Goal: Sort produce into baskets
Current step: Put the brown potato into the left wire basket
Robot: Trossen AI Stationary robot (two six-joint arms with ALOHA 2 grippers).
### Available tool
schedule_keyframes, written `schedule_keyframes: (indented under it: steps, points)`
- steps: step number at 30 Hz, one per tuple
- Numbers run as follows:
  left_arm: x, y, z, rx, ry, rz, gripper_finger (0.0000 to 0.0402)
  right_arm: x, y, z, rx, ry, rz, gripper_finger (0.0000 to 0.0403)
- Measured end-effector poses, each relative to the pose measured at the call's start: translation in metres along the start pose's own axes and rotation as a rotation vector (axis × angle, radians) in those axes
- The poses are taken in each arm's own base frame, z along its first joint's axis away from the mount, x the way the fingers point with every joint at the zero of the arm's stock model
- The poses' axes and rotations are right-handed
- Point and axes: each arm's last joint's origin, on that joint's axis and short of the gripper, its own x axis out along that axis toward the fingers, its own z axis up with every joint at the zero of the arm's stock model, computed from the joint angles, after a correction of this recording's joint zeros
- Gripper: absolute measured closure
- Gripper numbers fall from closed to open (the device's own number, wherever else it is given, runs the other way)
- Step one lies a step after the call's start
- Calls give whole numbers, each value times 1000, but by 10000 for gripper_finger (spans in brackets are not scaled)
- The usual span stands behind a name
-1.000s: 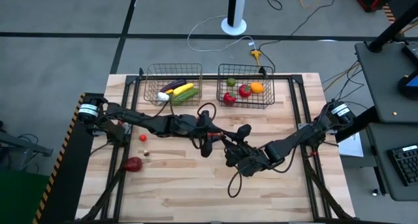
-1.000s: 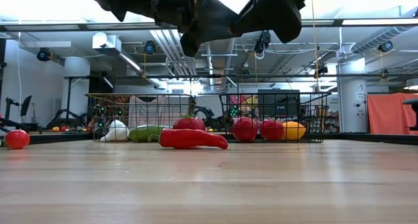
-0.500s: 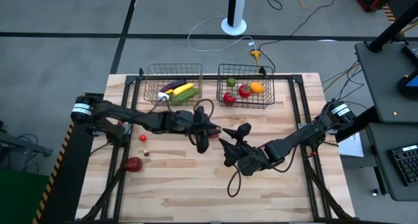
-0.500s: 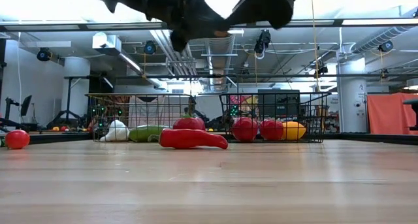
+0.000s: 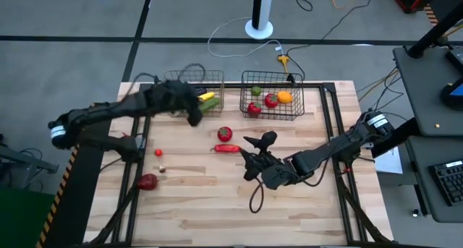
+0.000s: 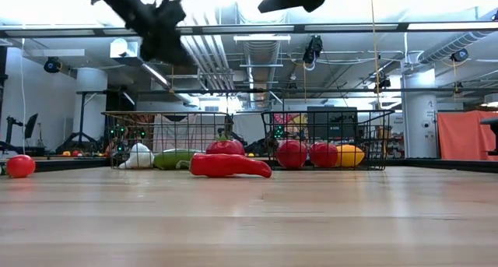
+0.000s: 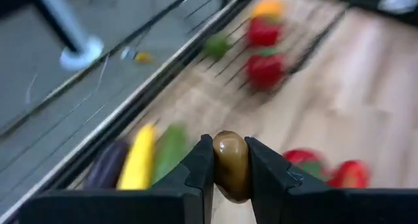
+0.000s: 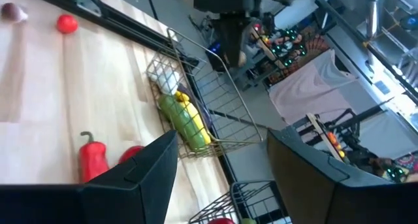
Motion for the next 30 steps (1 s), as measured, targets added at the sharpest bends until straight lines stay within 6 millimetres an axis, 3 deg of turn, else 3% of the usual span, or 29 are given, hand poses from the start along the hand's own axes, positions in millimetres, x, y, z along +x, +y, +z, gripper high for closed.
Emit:
schedule_keyframes:
  steps: [6, 11, 21, 30]
  points:
    - [14, 60, -15, -151, 192, 57, 350, 13, -7, -3, 12, 25, -20, 179]
    - [32, 88, -21, -186, 360, 85, 350, 23, -13, -6, 30, 46, -40, 179]
    - [65, 104, 4, -52, 592, 152, 350, 34, -19, -9, 38, 64, -42, 179]
    - [88, 110, -9, 18, 705, 114, 350, 35, -19, -10, 36, 61, -25, 179]
